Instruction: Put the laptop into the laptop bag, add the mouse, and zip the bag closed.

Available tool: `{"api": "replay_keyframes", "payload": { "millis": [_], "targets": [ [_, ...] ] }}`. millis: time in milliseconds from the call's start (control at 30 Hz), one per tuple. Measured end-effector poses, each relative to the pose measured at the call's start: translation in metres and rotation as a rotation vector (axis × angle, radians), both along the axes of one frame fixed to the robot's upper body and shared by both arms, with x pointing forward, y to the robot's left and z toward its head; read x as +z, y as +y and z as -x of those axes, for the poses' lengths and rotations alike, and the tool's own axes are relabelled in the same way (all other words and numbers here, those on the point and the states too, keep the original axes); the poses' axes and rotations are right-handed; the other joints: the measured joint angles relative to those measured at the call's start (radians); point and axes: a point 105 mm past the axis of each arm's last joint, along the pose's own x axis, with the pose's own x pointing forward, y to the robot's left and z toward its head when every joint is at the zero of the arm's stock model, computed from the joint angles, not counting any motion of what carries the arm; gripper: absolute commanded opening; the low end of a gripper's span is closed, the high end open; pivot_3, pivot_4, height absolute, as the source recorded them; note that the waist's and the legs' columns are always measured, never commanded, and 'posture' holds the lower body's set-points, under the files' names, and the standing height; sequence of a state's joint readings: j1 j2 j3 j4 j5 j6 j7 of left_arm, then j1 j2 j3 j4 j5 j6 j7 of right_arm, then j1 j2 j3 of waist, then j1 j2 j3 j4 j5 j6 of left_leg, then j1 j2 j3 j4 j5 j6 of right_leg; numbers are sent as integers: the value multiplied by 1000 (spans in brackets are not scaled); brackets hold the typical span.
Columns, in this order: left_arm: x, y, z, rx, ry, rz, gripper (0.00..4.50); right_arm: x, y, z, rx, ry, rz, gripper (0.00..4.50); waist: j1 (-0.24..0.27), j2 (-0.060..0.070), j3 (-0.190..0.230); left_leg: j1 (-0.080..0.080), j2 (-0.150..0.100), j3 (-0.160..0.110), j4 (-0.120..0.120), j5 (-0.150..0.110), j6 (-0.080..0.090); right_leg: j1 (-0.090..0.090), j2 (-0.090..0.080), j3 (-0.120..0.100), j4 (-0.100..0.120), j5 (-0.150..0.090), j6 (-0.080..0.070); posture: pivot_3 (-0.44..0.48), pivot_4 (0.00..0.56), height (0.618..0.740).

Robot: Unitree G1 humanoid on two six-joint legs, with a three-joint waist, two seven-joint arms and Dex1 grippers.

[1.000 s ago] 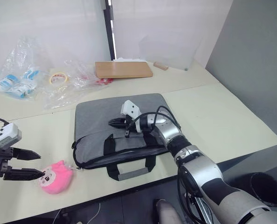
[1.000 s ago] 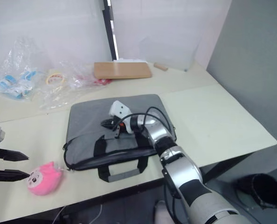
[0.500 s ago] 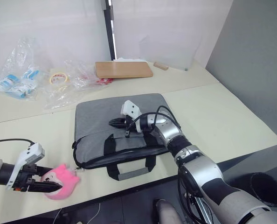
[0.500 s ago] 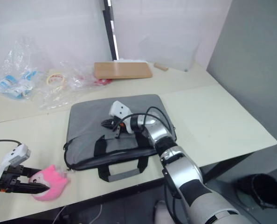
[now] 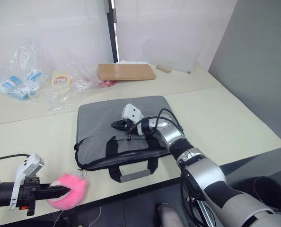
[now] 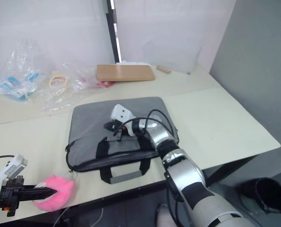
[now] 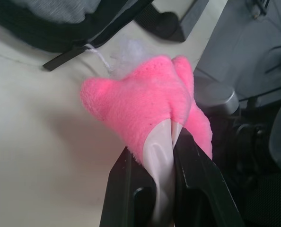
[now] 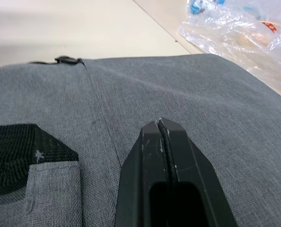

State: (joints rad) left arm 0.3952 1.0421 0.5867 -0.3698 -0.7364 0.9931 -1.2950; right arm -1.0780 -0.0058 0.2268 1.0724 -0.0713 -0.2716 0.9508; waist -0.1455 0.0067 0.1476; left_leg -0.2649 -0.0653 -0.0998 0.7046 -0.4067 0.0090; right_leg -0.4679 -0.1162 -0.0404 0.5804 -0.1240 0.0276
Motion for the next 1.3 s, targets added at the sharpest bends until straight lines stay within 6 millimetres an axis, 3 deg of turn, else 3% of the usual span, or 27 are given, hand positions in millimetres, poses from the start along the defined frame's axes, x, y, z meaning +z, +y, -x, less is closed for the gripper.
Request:
{"api": "replay_keyframes", "payload": {
  "millis": [300,633,1067,1300],
  "targets": [
    [-12,-39,1,12,7,114,30,-5,4,2,-1,10,-4,0,8,-2,-2,11,4,2,-5,-2,-2,8,4,2,-1,-1,-1,0,150,740],
    [-23,-68,-6,1,-7,154,30,-7,3,3,-2,16,-4,0,20,-3,-3,15,6,3,-7,-2,-3,9,6,3,-1,-2,-3,0,150,740],
    [-21,-103,-22,-74,-46,220,30,-9,2,3,-6,22,-3,0,25,-2,-14,15,6,3,-9,-2,-3,9,6,3,-2,-2,-3,0,150,740],
    [-18,-143,-30,-179,-67,305,30,-10,3,3,-3,20,5,0,25,-3,-20,15,7,3,-9,-2,-3,9,6,3,-3,-2,-3,0,150,740]
  ]
}}
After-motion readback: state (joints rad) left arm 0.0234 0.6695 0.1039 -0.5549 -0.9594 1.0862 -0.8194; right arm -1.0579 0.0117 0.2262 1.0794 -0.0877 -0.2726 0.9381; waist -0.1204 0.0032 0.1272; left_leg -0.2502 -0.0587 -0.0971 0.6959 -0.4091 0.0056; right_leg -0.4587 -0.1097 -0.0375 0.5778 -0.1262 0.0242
